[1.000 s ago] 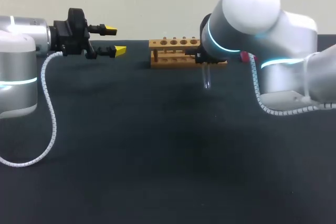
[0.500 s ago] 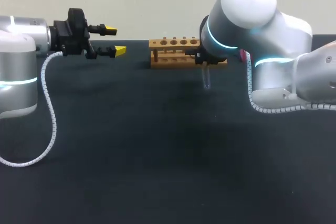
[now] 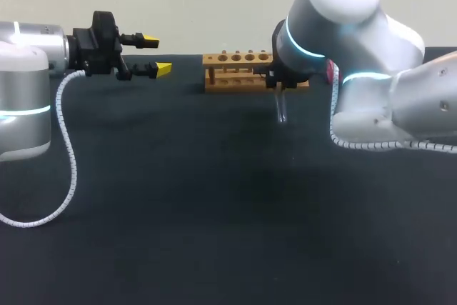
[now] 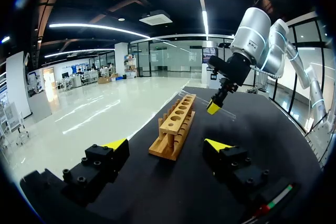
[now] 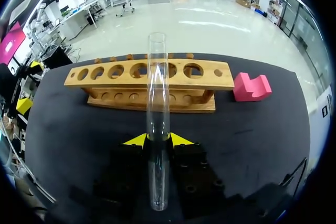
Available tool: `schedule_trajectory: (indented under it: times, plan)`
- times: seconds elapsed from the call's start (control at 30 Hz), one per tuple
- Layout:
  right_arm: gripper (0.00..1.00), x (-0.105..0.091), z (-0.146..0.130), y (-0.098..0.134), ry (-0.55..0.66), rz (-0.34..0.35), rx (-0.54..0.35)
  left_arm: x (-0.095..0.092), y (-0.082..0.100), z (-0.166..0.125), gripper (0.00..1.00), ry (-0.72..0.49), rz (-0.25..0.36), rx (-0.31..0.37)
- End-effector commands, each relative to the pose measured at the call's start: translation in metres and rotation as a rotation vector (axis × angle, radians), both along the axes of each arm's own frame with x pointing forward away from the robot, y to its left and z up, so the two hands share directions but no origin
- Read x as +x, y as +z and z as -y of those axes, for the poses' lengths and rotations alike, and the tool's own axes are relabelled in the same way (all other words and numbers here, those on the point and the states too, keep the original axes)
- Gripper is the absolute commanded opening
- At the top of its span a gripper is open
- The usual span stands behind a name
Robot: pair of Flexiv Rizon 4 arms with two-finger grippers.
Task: Grasp the test tube, adjust it, and insert it.
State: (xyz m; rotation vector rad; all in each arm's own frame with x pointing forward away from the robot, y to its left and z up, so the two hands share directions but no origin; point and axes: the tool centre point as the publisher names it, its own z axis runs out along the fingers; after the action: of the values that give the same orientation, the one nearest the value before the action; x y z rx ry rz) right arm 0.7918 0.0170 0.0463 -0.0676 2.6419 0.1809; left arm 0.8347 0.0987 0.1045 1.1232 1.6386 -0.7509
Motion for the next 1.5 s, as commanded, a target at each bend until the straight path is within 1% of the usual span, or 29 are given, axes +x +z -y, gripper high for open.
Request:
schedule_trajectory:
  times: [0.03,0.47,0.7,0.83,1.07,1.3,1.5]
  plan:
    - [0.0,0.003,-0.002,0.001,0.011,-0.042,-0.005,0.002,0.0,0.0,1.0,-0.004,-0.003,0.002]
    - [0.0,0.005,-0.005,-0.005,0.02,-0.062,-0.008,0.002,0.0,0.0,1.0,-0.004,-0.003,0.002]
    - [0.0,0.001,-0.003,0.001,-0.005,-0.05,-0.012,0.002,0.0,0.0,1.0,-0.004,-0.003,0.002]
    - [0.0,-0.003,-0.001,0.009,-0.045,-0.017,-0.015,0.002,0.0,0.0,1.0,-0.004,-0.003,0.002]
    - [0.0,-0.01,0.003,0.019,-0.14,0.069,-0.011,0.002,0.0,0.0,1.0,-0.004,-0.003,0.002]
    - [0.0,-0.017,0.009,0.034,-0.181,0.15,-0.018,0.002,0.0,0.0,1.0,-0.004,-0.003,0.002]
    - [0.0,-0.026,0.019,0.049,-0.204,0.191,-0.027,0.002,0.0,0.0,1.0,-0.004,-0.003,0.002]
